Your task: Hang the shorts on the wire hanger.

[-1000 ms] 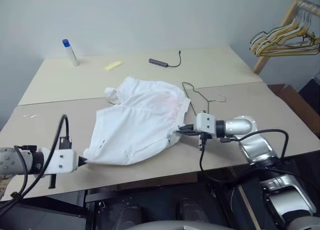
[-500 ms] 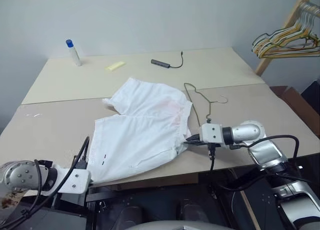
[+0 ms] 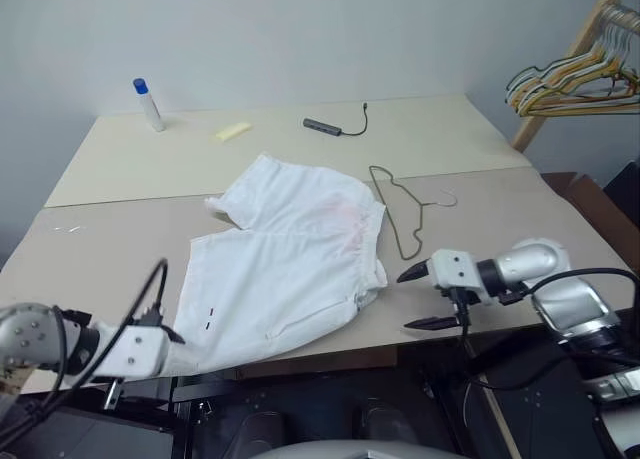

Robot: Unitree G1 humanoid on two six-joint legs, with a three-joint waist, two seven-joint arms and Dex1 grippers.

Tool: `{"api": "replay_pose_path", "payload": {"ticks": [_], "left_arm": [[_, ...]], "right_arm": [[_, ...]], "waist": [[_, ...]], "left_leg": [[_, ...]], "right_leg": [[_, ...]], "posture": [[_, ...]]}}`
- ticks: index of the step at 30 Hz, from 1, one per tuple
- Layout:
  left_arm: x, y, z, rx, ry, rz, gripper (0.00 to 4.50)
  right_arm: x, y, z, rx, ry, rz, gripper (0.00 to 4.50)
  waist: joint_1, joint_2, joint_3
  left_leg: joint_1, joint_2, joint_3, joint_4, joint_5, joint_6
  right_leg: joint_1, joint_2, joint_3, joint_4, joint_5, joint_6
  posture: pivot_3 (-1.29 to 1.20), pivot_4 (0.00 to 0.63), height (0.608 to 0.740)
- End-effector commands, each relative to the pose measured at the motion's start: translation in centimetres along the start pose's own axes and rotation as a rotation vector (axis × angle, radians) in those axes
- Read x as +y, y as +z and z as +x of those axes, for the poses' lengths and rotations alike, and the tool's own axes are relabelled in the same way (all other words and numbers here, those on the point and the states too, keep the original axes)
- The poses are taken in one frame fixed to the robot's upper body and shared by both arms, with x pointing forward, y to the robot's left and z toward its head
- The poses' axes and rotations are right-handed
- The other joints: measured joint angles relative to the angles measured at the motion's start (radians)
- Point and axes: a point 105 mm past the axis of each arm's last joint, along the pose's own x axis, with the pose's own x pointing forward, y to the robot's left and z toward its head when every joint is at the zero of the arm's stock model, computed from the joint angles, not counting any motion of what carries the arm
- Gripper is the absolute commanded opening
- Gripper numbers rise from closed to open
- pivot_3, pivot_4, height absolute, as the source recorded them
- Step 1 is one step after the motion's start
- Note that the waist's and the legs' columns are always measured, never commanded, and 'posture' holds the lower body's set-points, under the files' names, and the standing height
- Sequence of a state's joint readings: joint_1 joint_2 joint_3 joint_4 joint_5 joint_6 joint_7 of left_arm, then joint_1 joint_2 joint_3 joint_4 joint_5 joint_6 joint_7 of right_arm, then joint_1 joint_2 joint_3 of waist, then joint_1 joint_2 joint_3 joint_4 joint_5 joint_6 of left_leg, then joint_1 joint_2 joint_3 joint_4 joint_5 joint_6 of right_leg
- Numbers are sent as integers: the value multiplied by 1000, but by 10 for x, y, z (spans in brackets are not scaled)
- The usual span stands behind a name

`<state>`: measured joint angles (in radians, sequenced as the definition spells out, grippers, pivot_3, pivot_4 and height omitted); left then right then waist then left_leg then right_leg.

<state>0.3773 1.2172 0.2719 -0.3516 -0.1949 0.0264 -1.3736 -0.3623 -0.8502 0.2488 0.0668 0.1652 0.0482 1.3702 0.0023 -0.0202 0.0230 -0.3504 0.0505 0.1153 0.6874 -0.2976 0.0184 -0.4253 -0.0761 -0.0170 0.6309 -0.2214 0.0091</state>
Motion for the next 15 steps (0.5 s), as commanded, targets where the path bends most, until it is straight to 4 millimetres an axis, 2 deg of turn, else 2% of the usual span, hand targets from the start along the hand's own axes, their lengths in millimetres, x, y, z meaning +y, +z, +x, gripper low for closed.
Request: {"api": "replay_pose_path", "payload": {"ticks": [1, 5, 8, 11, 15], "left_arm": [[19, 18, -19, -115, 91, 1, 4433], [50, 38, -34, -274, 255, 18, 4433], [68, 49, -34, -340, 333, 40, 4433], [75, 62, -26, -392, 344, 65, 4433], [80, 76, -12, -434, 325, 98, 4433]], "right_arm": [[-23, 20, -15, -100, -148, 41, 4500], [-76, 24, -38, -156, -457, 265, 4500], [-108, 15, -44, -116, -651, 436, 4500], [-126, 2, -37, 46, -800, 428, 4500], [-137, -10, -19, 70, -853, 543, 4500]], "waist": [[-4, 0, 0], [-23, 1, 0], [-31, 1, 0], [-39, 1, 0], [-49, 0, -1]], "left_leg": [[0, 0, 0, 0, 0, 0], [0, 0, 0, 0, 0, 0], [1, -1, 0, 0, 0, 0], [-1, -1, 0, 0, 0, 0], [-3, -2, 0, 0, 0, 0]], "right_leg": [[0, 0, 0, 0, 0, 0], [0, 1, 1, 1, 3, 4], [0, 1, 2, 2, 7, -2], [0, 1, 1, 1, 8, -3], [-1, 0, 2, -1, 8, -2]], "posture": [[-4, 0, 740], [-15, 0, 740], [-31, 0, 740], [-34, 0, 740], [-46, 0, 740]]}}
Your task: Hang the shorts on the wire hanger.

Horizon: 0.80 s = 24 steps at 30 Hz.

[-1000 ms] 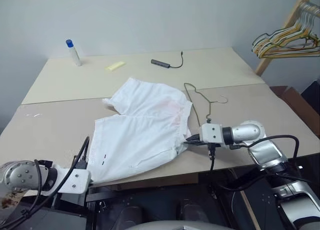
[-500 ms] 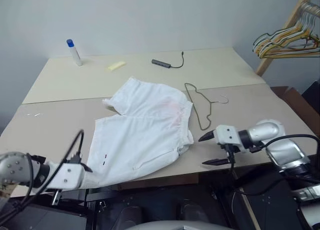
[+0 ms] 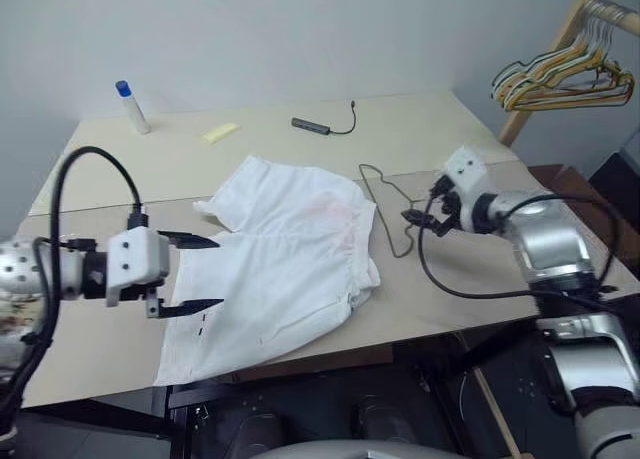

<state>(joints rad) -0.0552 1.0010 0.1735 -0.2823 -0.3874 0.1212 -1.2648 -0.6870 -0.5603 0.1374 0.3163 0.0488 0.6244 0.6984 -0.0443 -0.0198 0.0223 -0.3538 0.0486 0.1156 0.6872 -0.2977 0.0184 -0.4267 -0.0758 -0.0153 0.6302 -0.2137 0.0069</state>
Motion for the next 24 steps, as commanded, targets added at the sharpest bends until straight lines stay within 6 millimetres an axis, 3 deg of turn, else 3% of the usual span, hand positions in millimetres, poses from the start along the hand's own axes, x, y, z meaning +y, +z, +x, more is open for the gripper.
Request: {"api": "replay_pose_path", "payload": {"ticks": [1, 8, 14, 19, 24], "left_arm": [[6, 11, 12, -31, 3, 49, 4433], [25, 13, 39, -64, 63, 84, 4433], [32, 13, 52, -66, 70, 120, 4433], [37, 10, 55, -59, 79, 136, 4433], [38, 5, 54, -43, 82, 145, 4433]], "right_arm": [[-8, 2, 10, 22, -81, 36, 4500], [5, -3, 24, 10, -51, 51, 4500], [12, -39, 28, 157, -57, -90, 4500], [-4, -60, 20, 224, -131, -37, 4500], [-34, -70, 0, 252, -230, 4, 4500]], "waist": [[-4, 0, 0], [-16, 0, 0], [-38, 0, 0], [-52, -1, -1], [-51, -1, -1]], "left_leg": [[0, 0, 0, 0, 0, 0], [0, -1, -1, 0, 0, 1], [1, -1, -2, 0, -1, 1], [1, -1, -3, 0, -1, 1], [1, -1, -3, 0, -1, 2]], "right_leg": [[0, 0, 0, 0, 0, 0], [1, 0, 1, -1, 0, 1], [1, 0, 1, -1, 0, 2], [3, 0, 1, -1, 0, 2], [3, -1, 1, -1, 0, 2]], "posture": [[-47, 0, 740], [-69, 0, 740], [-73, 0, 740], [-82, 0, 740], [-87, 0, 740]]}}
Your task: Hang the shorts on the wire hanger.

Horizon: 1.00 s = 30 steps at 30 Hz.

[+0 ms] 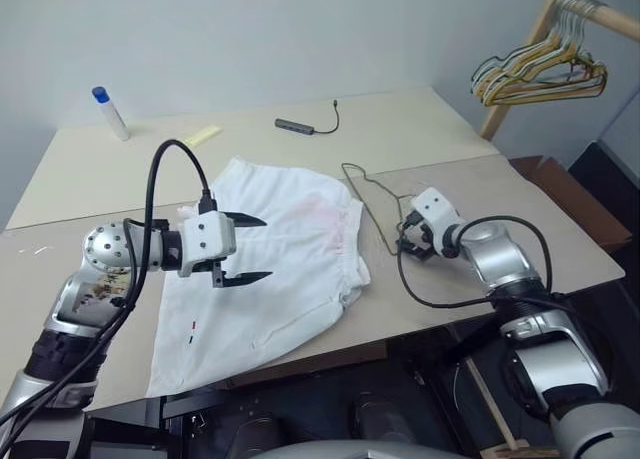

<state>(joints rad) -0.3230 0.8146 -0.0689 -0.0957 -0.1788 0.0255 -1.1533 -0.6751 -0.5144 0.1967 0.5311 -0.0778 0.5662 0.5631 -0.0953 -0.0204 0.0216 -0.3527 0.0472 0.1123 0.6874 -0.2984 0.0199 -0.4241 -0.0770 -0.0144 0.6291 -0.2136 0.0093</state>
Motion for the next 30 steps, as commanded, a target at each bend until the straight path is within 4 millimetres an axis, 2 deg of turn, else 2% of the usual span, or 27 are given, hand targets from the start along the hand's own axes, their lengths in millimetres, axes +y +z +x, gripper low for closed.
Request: {"api": "replay_pose_path", "payload": {"ticks": [1, 3, 5, 9, 13, 19, 30], "left_arm": [[7, 6, -1, -7, 20, 48, 4433], [7, 5, -2, -5, 29, 46, 4433], [7, 5, -3, -10, 36, 39, 4433], [6, 13, -5, -77, 43, -7, 4433], [-8, 37, -5, -238, -54, -106, 4433], [-19, 43, -1, -263, -115, -122, 4433], [-23, 47, 0, -253, -101, -122, 4433]], "right_arm": [[-36, -17, -15, 44, -117, 34, 4500], [-45, -10, -24, -3, -119, 50, 4500], [-41, 8, -32, -79, -60, 60, 4500], [-22, 33, -38, -140, 36, -10, 4500], [2, 50, -31, -171, 160, -41, 4500], [8, 48, -15, -122, 256, -56, 4500], [14, 27, 4, 3, 364, -25, 4500]], "waist": [[0, 0, 0], [-1, 0, 0], [-4, 0, 0], [-27, 0, 0], [-35, 0, 0], [-32, 0, 0], [-33, 0, 0]], "left_leg": [[0, 0, 0, 0, 0, 0], [0, 0, 0, 0, -1, 1], [0, 0, 0, 0, -1, 1], [0, 1, -3, 0, -1, 1], [2, 1, -4, 0, -1, 1], [1, 0, -4, 0, -1, 1], [1, 0, -4, 0, -1, 2]], "right_leg": [[0, 0, 0, 0, 0, 0], [0, 0, 0, -1, 0, 0], [0, 0, 1, -1, 0, 1], [-1, 2, 4, 0, 0, 1], [-1, 1, 4, 1, 0, 1], [-1, 1, 4, 0, 0, 1], [0, 1, 4, -1, 0, 2]], "posture": [[-86, 0, 740], [-85, 0, 740], [-83, 0, 740], [-102, 0, 740], [-115, 0, 740], [-110, 0, 740], [-79, 0, 740]]}}
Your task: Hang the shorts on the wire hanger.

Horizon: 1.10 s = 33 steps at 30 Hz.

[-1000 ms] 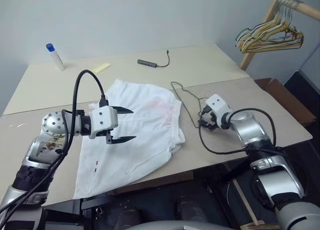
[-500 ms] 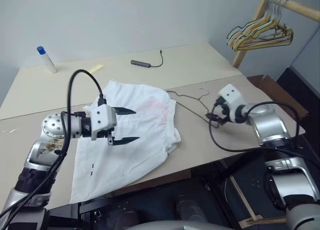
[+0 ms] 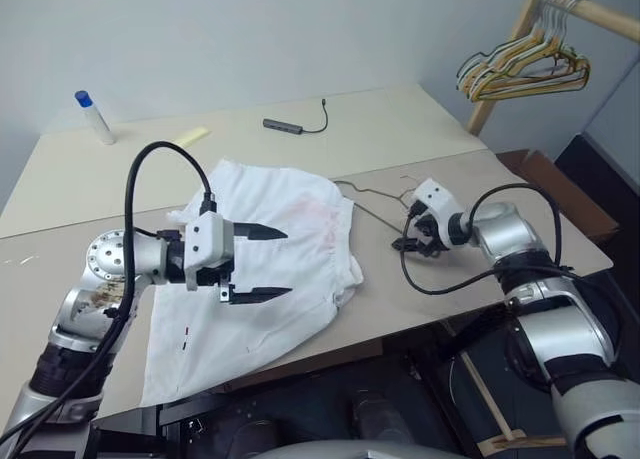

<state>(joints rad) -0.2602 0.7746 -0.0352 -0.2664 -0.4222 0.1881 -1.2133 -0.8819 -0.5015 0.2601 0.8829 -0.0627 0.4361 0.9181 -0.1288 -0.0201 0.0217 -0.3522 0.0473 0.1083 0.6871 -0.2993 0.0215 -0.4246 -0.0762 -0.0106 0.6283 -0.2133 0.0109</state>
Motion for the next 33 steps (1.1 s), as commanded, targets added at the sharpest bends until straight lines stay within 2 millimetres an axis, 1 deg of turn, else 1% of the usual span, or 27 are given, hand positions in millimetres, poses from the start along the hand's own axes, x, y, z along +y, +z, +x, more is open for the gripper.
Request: {"api": "replay_pose_path", "payload": {"ticks": [1, 2, 7, 9, 10, 13, 16, 20, 23, 24, 25, 27, 29, 30, 33], "left_arm": [[1, 8, -2, -5, 16, 30, 4473], [2, 8, -2, -2, 20, 32, 4473], [5, 11, -1, -16, 37, 39, 4473], [6, 12, 0, -21, 44, 40, 4473], [6, 13, 0, -23, 46, 39, 4473], [7, 11, 0, -22, 64, 35, 4473], [15, 5, 0, 1, 120, 35, 4473], [38, -8, 1, 72, 263, -10, 4473], [54, -8, 0, 45, 363, -94, 4473], [60, -8, 0, 36, 397, -138, 4473], [63, -9, 0, 27, 423, -178, 4473], [67, -11, 1, 6, 460, -256, 4473], [68, -13, 3, -24, 477, -353, 4473], [69, -13, 4, -66, 485, -416, 4473], [72, -3, 7, -250, 499, -607, 4473]], "right_arm": [[-1, 9, -2, 4, 27, -10, 4131], [-1, 7, -1, 21, 33, 4, 3936], [-5, -8, 4, 107, -8, 37, 2185], [-6, -11, 5, 118, -16, 58, 1499], [-7, -12, 5, 128, -20, 54, 1081], [-9, -14, 5, 142, -43, 57, 77], [-14, -13, 3, 119, -71, 69, 34], [-28, -3, -6, 25, -143, 150, 34], [-45, 6, -24, -85, -204, 216, 34], [-52, 10, -32, -130, -236, 212, 34], [-59, 15, -41, -191, -270, 219, 34], [-67, 24, -58, -289, -292, 246, 34], [-66, 30, -70, -339, -301, 198, 34], [-62, 33, -74, -359, -304, 144, 34], [-41, 46, -83, -447, -312, -22, 34]], "waist": [[0, 0, 0], [0, 0, 0], [2, 0, 0], [3, 0, -1], [3, 0, -1], [3, 0, -1], [3, -1, -2], [8, -1, -2], [9, -1, -2], [10, 0, -2], [9, 0, -2], [8, 0, -2], [5, 0, -2], [4, 0, -2], [5, 0, -2]], "left_leg": [[0, 0, 0, 0, 0, 0], [0, 0, 0, 0, 0, 0], [1, 0, 0, 0, 0, 0], [1, 0, 0, 0, 0, 0], [1, 0, 0, 0, 0, 0], [1, 0, 0, 0, 0, 0], [2, 0, 0, 0, 0, 0], [4, -1, 0, 0, 0, 0], [2, -1, 0, 1, 0, 0], [1, -1, -1, 1, 0, 0], [0, -1, -1, 1, 0, 0], [0, -1, -1, 1, 0, 0], [-1, -1, -2, 0, 0, 0], [0, -1, -2, 0, 0, 0], [0, 0, -3, 0, 0, 0]], "right_leg": [[0, 0, 0, 0, 0, 0], [0, 0, 0, 0, 0, 0], [1, 0, 0, 1, 0, 0], [1, 0, 0, 1, 0, 0], [1, 0, 0, 1, 0, 0], [1, 0, 0, 1, 0, 0], [3, 0, 0, 1, 0, 0], [4, -1, 0, 1, 1, 1], [3, -1, 1, 1, 1, 2], [2, -1, 0, 1, 1, 2], [1, -1, 0, 0, 1, 2], [1, -1, 1, -1, 1, 2], [1, -1, 1, -1, 1, 3], [1, -1, 1, -2, 1, 3], [1, -1, 1, -2, 1, 3]], "posture": [[-77, 0, 740], [-76, 0, 740], [-68, 0, 740], [-66, 0, 740], [-66, 0, 740], [-68, 0, 740], [-68, 0, 740], [-67, 0, 740], [-67, 0, 740], [-72, 0, 740], [-74, 0, 740], [-79, 0, 740], [-82, 0, 740], [-81, 0, 740], [-82, 0, 740]]}}
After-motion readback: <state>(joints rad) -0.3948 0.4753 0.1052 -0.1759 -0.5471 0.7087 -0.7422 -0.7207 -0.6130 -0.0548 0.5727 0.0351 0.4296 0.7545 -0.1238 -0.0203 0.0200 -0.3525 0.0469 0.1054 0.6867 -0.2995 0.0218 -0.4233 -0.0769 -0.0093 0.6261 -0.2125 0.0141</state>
